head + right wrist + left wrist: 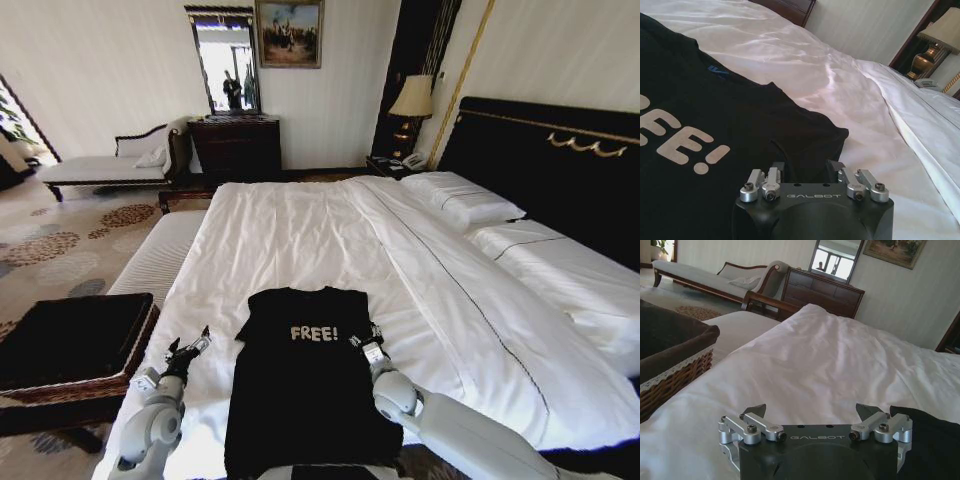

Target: Fold the clothes on the bed and place them into the basket.

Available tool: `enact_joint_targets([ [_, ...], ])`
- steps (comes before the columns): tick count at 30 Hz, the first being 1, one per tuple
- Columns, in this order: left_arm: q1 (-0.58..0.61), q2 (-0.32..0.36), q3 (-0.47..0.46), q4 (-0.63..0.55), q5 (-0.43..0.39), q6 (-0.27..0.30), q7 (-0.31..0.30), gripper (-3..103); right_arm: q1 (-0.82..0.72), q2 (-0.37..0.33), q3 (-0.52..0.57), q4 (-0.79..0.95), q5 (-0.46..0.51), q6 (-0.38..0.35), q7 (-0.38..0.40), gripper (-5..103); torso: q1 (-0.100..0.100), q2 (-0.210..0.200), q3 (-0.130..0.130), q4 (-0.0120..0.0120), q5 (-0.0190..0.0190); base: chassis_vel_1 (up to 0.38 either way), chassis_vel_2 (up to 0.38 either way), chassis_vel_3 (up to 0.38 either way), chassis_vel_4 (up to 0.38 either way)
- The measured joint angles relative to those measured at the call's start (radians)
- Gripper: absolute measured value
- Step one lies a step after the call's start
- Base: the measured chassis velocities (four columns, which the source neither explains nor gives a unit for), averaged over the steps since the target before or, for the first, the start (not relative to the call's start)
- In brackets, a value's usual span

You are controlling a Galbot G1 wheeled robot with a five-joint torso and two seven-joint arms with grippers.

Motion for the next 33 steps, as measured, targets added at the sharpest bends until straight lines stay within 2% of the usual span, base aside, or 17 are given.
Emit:
enact_joint_targets([
  [1, 0.000, 0.000, 0.000, 0.000, 0.000, 0.000, 0.000, 100, 0.000, 0.000, 0.000, 0.000, 0.000, 0.000, 0.000, 52, 0.000, 0.000, 0.000, 0.0000, 0.0000, 0.000, 0.000, 0.000, 0.000],
  [4, -0.001, 0.000, -0.001, -0.001, -0.007, 0.000, -0.006, 100, -0.006, -0.003, 0.008, -0.007, -0.012, 0.023, -0.017, 36, 0.000, 0.000, 0.000, 0.0000, 0.0000, 0.000, 0.000, 0.000, 0.000],
  [5, -0.001, 0.000, -0.001, -0.001, -0.007, 0.000, -0.006, 100, -0.006, -0.003, 0.008, -0.007, -0.012, 0.023, -0.017, 36, 0.000, 0.000, 0.000, 0.0000, 0.0000, 0.000, 0.000, 0.000, 0.000],
  [7, -0.002, 0.001, -0.003, -0.004, -0.013, 0.000, -0.009, 100, -0.007, -0.005, 0.011, -0.011, -0.012, 0.034, -0.027, 25, 0.000, 0.000, 0.000, -0.0001, 0.0000, 0.000, 0.000, 0.000, 0.000],
  [8, -0.003, 0.001, -0.004, -0.005, -0.017, 0.000, -0.011, 100, -0.008, -0.006, 0.013, -0.014, -0.012, 0.046, -0.038, 25, 0.000, 0.000, 0.000, -0.0001, 0.0000, 0.000, 0.000, 0.000, 0.000],
  [9, -0.003, 0.001, -0.004, -0.006, -0.018, 0.001, -0.012, 100, -0.008, -0.006, 0.015, -0.016, -0.012, 0.053, -0.044, 20, 0.000, 0.000, 0.000, -0.0001, 0.0000, 0.000, 0.000, 0.000, 0.000],
  [10, -0.003, 0.002, -0.004, -0.008, -0.022, 0.002, -0.014, 100, -0.010, -0.006, 0.022, -0.026, -0.014, 0.086, -0.077, 14, 0.000, 0.000, 0.000, -0.0001, 0.0000, 0.000, 0.000, 0.000, 0.000],
  [11, -0.003, 0.002, -0.004, -0.008, -0.022, 0.002, -0.014, 100, -0.010, -0.006, 0.022, -0.026, -0.014, 0.086, -0.077, 14, 0.000, 0.000, 0.000, -0.0001, 0.0000, 0.000, 0.000, 0.000, 0.000],
  [13, -0.003, 0.004, -0.005, -0.009, -0.022, 0.002, -0.016, 100, -0.013, -0.007, 0.035, -0.043, -0.027, 0.136, -0.123, 4, 0.000, 0.000, 0.000, 0.0000, 0.0001, 0.000, 0.000, 0.000, 0.000],
  [15, -0.004, 0.005, -0.007, -0.010, -0.024, 0.002, -0.018, 100, -0.018, -0.013, 0.062, -0.060, -0.039, 0.192, -0.169, 1, 0.000, 0.000, 0.000, 0.0000, 0.0002, 0.000, 0.000, 0.000, 0.000],
  [19, -0.004, 0.006, -0.009, -0.011, -0.025, 0.003, -0.019, 100, -0.022, -0.022, 0.083, -0.061, -0.032, 0.206, -0.178, 1, 0.000, 0.000, 0.000, 0.0000, 0.0002, 0.000, 0.000, 0.000, 0.000],
  [27, -0.005, -0.002, -0.010, -0.011, -0.030, 0.003, -0.021, 100, -0.043, -0.094, 0.203, -0.078, 0.001, 0.213, -0.179, 0, 0.000, 0.000, 0.000, -0.0001, 0.0001, 0.000, 0.000, 0.000, 0.000],
  [33, -0.005, -0.007, -0.009, -0.013, -0.030, 0.003, -0.021, 100, -0.063, -0.103, 0.263, -0.108, 0.005, 0.225, -0.175, 0, 0.000, 0.000, 0.000, -0.0001, 0.0002, 0.000, 0.000, 0.000, 0.000],
])
